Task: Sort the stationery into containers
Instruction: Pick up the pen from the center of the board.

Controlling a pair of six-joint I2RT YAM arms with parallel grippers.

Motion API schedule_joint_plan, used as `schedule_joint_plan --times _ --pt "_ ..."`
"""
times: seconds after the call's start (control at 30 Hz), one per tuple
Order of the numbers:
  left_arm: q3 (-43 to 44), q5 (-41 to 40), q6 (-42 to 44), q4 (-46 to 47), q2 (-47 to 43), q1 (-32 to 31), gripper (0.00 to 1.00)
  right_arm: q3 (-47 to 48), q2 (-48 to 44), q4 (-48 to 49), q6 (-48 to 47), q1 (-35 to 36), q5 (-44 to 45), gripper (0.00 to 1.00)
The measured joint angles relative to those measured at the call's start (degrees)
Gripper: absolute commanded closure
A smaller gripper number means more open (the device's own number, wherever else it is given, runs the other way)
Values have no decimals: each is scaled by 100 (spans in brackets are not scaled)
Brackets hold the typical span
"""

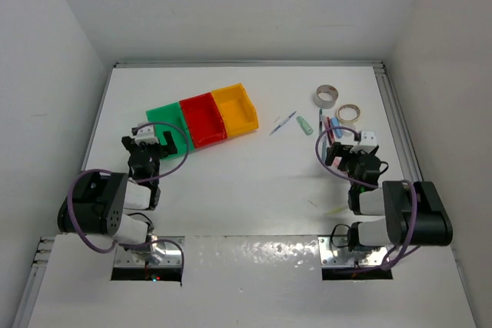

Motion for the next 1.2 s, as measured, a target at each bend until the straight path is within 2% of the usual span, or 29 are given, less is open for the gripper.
schedule_joint_plan --times 0.1,0.2,0.27,0.4,0.47,0.53,0.57,0.6,0.63,0.73,0.77,0.83,0.87,0.9,0.97,1.0,1.03,1.1,1.2 --pt "0 4 0 0 0 2 0 170 -693 -1084 -9 15 7 1" --pt "0 -11 -9 -15 -15 4 0 1067 -1261 -2684 -33 57 48 1" --pt "85 -94 -55 -452 -221 39 0 2153 -1318 -3740 -144 120 111 1" --pt "1279 -2 142 -2524 -1121 188 0 4323 -1034 -5344 -791 540 643 1" --pt "1705 -7 236 -2920 -1451 262 0 5272 -723 -6008 -1088 789 957 1" --pt "1853 -52 450 -3141 -1829 306 0 6245 -238 -6776 -981 933 1172 1" --pt "1893 -98 542 -3226 -1934 310 0 6725 59 -7042 -857 946 1154 11" --pt "1974 -146 643 -3359 -1978 317 0 7123 323 -7283 -765 916 1016 86" --pt "2083 -199 737 -3484 -1963 321 0 7436 540 -7519 -699 874 822 100" --pt "2944 -289 1025 -4374 -1545 328 0 8170 1178 -8105 -212 778 540 100" --pt "3331 -348 1073 -4680 -1338 328 0 8334 1377 -8253 -11 756 544 83" --pt "4111 -455 1158 -5239 -940 280 0 8435 1674 -8483 442 754 678 38" --pt "4400 -476 1228 -5462 -809 236 0 8426 1770 -8614 603 774 772 33" --pt "4605 -472 1344 -5705 -743 179 0 8373 1864 -8769 706 815 901 23" --pt "4835 -267 1534 -6131 -710 48 24 8238 1921 -8966 831 890 1104 20" --pt "4972 -48 1628 -6422 -682 -44 39 8126 1915 -9018 874 935 1185 20" --pt "5169 310 1707 -6756 -619 -140 58 8030 1893 -9071 920 964 1237 21" --pt "5724 940 1805 -7309 -313 -356 64 7827 1847 -9121 968 1023 1307 24" --pt "6961 1602 1947 -8170 487 -944 58 7541 1749 -9162 1036 984 1294 24"
